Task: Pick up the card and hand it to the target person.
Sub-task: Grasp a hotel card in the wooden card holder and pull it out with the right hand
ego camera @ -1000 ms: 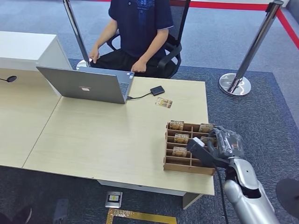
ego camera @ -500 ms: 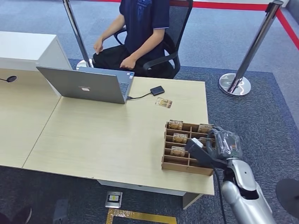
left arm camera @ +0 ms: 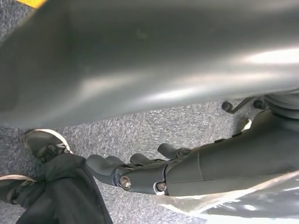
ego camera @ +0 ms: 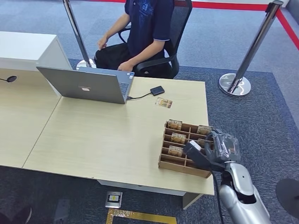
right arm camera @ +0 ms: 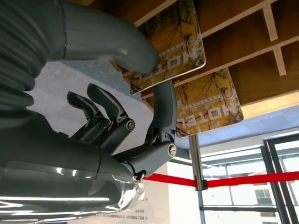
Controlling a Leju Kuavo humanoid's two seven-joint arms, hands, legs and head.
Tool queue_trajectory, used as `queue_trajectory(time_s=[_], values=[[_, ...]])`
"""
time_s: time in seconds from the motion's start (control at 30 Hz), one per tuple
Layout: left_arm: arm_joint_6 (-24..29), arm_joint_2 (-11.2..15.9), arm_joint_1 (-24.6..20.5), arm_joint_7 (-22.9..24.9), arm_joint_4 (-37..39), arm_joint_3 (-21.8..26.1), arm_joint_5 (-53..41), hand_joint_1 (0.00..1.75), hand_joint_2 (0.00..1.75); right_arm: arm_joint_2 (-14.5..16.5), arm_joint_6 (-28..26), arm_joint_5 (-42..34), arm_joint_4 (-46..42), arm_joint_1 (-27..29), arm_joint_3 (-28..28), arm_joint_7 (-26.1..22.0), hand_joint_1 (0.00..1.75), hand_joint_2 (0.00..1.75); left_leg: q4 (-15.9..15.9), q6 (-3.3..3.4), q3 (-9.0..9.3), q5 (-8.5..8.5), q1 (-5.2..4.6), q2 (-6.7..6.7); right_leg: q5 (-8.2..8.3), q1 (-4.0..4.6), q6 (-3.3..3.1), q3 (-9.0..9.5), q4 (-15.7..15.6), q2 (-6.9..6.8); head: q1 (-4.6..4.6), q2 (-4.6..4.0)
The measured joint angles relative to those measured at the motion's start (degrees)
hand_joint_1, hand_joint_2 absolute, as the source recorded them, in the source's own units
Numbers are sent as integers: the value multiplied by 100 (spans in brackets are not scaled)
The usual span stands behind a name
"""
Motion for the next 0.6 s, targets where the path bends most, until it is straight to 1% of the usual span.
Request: queue_trajectory(time_s=[0.23, 0.6], values=[[46, 0, 1, -6, 0, 10, -3, 0, 0, -33, -2, 18, -89, 38, -30, -18, 175, 175, 0, 0, -1, 0, 0, 0, 0, 0, 0, 0, 0, 0, 0, 0], [45, 2, 3, -40, 2, 21, -17, 0, 0, -197, -46, -90, -69, -56, -44, -225, 175, 175, 0, 0, -2, 0, 0, 0, 2, -1, 3, 0, 0, 0, -1, 0]])
